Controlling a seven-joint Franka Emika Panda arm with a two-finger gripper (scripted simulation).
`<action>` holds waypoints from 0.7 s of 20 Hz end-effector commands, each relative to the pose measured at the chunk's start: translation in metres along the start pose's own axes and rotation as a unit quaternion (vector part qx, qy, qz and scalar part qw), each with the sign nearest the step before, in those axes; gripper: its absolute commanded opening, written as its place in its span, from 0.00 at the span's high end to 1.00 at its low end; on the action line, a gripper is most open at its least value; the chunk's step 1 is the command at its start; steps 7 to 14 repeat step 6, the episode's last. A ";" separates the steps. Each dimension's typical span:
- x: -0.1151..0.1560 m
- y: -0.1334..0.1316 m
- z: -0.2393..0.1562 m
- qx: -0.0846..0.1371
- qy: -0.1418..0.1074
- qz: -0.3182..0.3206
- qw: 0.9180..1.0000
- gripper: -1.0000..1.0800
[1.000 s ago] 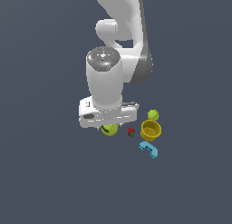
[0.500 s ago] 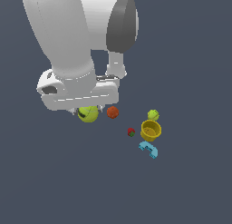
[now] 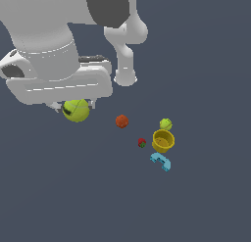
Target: Pick up a designated object from a clutter of objects.
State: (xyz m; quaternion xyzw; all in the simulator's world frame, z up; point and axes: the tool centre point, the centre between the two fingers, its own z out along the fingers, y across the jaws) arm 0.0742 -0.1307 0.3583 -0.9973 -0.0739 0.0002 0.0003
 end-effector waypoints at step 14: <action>0.001 0.008 -0.013 0.000 0.000 0.000 1.000 1.00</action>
